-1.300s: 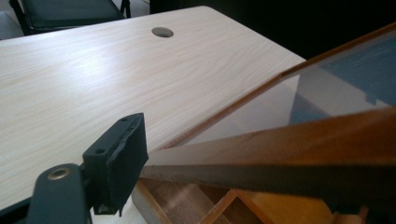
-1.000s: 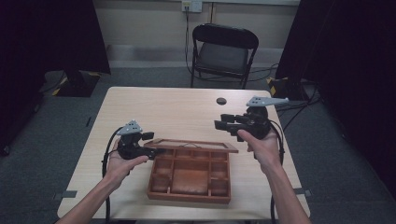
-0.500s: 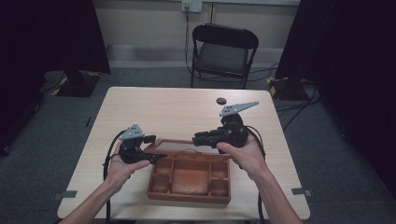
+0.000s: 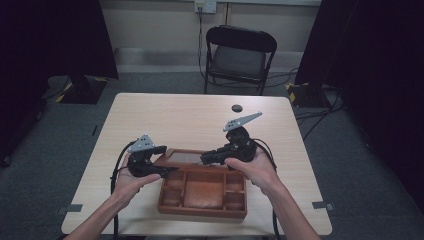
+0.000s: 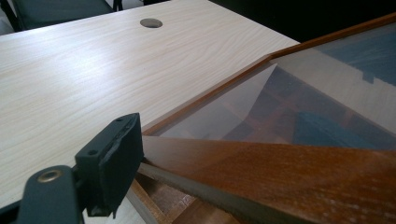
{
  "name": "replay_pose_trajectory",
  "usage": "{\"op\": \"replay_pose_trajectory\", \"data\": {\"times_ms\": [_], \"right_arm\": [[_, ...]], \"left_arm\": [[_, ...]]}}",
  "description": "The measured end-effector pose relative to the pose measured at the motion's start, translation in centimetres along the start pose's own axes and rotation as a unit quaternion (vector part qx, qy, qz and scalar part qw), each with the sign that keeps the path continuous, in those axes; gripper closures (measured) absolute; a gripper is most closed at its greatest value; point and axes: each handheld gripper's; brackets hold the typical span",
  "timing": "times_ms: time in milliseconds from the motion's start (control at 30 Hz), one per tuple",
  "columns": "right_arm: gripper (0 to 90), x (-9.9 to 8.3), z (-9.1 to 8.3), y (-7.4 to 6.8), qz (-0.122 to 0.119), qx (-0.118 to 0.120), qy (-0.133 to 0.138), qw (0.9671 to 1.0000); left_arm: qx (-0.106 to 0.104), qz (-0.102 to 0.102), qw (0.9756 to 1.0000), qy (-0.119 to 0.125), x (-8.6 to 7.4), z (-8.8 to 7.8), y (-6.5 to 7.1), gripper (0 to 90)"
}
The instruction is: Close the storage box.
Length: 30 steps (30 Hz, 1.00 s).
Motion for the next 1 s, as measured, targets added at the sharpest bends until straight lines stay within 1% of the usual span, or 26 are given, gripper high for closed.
{"op": "replay_pose_trajectory", "data": {"times_ms": [67,100,200,233,267,333,400,467,500,567,600,633,700,733,833,867,900,1000], "right_arm": [[81.5,0.0,0.0,0.1,0.005,0.002,-0.004,1.0000],[81.5,0.0,0.1,0.1,0.008,0.003,-0.004,1.0000],[79.3,0.0,0.4,0.1,0.008,-0.002,-0.016,0.9998],[79.5,0.0,0.4,0.1,0.009,-0.002,-0.017,0.9998],[81.6,0.0,0.5,0.1,0.010,-0.001,-0.018,0.9998],[81.8,0.0,0.5,0.1,0.010,0.001,-0.018,0.9998],[82.3,0.0,0.5,0.1,0.009,0.001,-0.017,0.9998],[82.4,-0.1,0.4,0.0,0.008,-0.001,-0.014,0.9999],[82.4,-0.1,0.4,0.0,0.008,-0.001,-0.014,0.9999],[82.5,-0.1,0.4,0.1,0.009,0.002,-0.015,0.9998],[82.5,-0.1,0.4,0.1,0.009,0.001,-0.016,0.9998],[82.5,-0.1,0.4,0.1,0.009,0.001,-0.016,0.9998],[82.6,-0.1,0.5,0.1,0.006,0.001,-0.020,0.9998],[82.5,-0.1,0.5,0.1,0.006,0.001,-0.021,0.9998],[82.5,-0.2,0.4,0.2,0.006,0.004,-0.023,0.9997],[82.5,-0.2,0.4,0.2,0.007,0.004,-0.022,0.9997],[82.5,-0.2,0.4,0.3,0.005,0.006,-0.024,0.9997],[82.4,-0.2,0.2,0.4,0.008,0.008,-0.023,0.9997]], "left_arm": [[0.001,0.006,1.0000,0.000,0.0,0.0,0.0,16.4],[0.002,0.005,1.0000,0.000,0.0,0.0,0.0,16.4],[0.004,0.012,0.9999,-0.001,0.0,0.0,0.1,16.2],[0.004,0.012,0.9999,-0.001,-0.1,0.0,0.1,16.2],[0.004,0.012,0.9999,-0.001,-0.1,0.0,0.1,16.2],[0.004,0.013,0.9999,-0.001,-0.1,0.0,0.2,16.1],[0.004,0.010,0.9999,0.001,-0.1,0.0,0.1,15.8],[0.002,0.001,1.0000,0.003,-0.1,0.0,0.0,15.8],[0.002,0.004,1.0000,0.002,-0.1,-0.1,0.0,15.8],[0.003,-0.009,0.9998,-0.016,-0.4,-0.1,-0.4,16.7],[0.007,-0.019,0.9996,-0.020,-0.6,-0.1,-0.6,17.0],[0.007,-0.019,0.9996,-0.020,-0.6,-0.1,-0.6,17.1],[0.011,-0.024,0.9993,-0.027,-0.9,-0.1,-0.9,17.0],[0.017,-0.024,0.9991,-0.031,-1.1,-0.2,-1.3,17.0],[0.017,-0.022,0.9990,-0.035,-1.4,-0.5,-1.6,17.1],[0.018,-0.027,0.9989,-0.034,-1.5,-0.6,-1.7,17.1],[0.017,-0.027,0.9987,-0.040,-1.7,-0.8,-1.8,17.0],[0.020,-0.030,0.9981,-0.050,-2.4,-1.1,-2.2,17.2]]}}
Point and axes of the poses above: each handheld gripper's, and its own axes: z roughly forward along the jaws, x roughly out of its top, y roughly to its right, and after that the axes turned 15 degrees about z, right-handed
